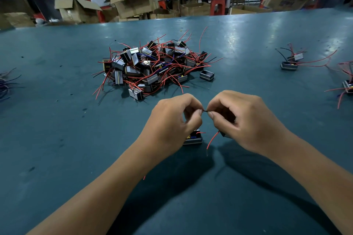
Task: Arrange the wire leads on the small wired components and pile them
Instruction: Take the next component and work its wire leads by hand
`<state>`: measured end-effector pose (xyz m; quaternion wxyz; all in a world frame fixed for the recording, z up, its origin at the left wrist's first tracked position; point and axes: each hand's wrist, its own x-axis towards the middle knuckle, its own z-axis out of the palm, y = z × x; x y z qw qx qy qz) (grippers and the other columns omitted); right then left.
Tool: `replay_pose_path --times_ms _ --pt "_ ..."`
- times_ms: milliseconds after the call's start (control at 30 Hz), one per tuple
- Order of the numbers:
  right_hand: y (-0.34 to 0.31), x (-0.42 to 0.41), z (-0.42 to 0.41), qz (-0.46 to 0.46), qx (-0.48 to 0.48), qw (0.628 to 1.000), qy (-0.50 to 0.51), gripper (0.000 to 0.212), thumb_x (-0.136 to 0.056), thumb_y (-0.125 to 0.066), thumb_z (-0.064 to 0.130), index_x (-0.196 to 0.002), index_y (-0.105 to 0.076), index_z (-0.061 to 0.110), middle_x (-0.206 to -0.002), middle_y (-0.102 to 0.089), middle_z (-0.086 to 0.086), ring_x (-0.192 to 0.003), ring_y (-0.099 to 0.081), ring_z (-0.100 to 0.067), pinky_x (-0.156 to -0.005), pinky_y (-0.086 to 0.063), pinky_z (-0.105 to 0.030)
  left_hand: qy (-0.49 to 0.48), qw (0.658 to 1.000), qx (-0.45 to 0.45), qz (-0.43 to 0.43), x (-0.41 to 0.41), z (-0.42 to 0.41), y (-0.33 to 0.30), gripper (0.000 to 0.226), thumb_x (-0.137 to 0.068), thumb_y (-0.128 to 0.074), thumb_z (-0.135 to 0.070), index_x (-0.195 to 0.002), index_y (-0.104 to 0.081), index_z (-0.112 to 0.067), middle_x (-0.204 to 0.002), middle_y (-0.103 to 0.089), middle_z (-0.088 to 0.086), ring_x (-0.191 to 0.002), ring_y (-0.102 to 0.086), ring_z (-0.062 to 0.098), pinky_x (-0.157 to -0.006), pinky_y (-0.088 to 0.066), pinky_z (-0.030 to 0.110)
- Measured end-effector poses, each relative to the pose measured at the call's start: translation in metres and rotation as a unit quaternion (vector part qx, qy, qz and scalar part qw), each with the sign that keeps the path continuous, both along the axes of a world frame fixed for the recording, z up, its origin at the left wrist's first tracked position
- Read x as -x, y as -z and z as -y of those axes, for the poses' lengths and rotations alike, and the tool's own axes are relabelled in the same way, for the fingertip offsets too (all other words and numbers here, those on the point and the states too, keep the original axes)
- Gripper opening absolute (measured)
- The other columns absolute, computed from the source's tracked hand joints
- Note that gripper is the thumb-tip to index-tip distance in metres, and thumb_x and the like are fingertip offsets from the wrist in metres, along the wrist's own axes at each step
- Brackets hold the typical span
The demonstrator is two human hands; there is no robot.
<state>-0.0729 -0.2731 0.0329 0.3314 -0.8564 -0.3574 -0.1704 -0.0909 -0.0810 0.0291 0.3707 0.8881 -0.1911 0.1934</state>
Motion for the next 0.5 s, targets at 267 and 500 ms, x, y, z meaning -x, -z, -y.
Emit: replay_pose_path --times_ms 267,500 --pt "-0.001 -0.001 0.001 -0.065 -0.035 0.997 0.0 0.013 -0.092 -0.066 0.01 -0.083 -0.063 0.019 -0.068 -0.061 0.009 -0.057 -0.059 -0.007 -0.054 -0.038 -0.008 0.011 0.985 -0.13 0.116 0.0 -0.003 -0.004 0.007 -0.085 -0.064 -0.015 -0.085 -0.069 -0.01 -0.073 -0.065 -0.003 -0.07 -0.061 0.022 -0.075 -0.041 0.039" --pt "-0.004 -0.001 0.002 -0.128 -0.042 0.991 -0.014 0.011 -0.094 -0.067 0.018 -0.084 -0.066 0.024 -0.071 -0.063 0.014 -0.059 -0.055 -0.003 -0.054 -0.037 -0.008 0.055 0.965 -0.174 0.191 -0.003 -0.013 -0.007 0.006 -0.087 -0.066 -0.005 -0.084 -0.07 -0.005 -0.072 -0.064 0.002 -0.068 -0.06 0.025 -0.065 -0.048 0.046"
